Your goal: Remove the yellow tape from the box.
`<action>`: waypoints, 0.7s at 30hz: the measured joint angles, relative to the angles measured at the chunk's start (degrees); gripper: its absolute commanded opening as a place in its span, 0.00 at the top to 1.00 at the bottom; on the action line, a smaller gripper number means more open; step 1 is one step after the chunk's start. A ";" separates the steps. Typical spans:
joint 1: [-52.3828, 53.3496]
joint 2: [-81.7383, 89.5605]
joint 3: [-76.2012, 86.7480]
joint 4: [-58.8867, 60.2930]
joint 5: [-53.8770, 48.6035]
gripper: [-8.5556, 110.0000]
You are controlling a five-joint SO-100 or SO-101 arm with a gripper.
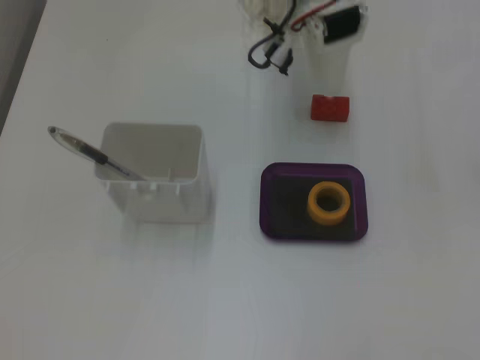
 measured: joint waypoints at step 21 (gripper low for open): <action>3.69 -51.59 -47.11 0.18 1.49 0.82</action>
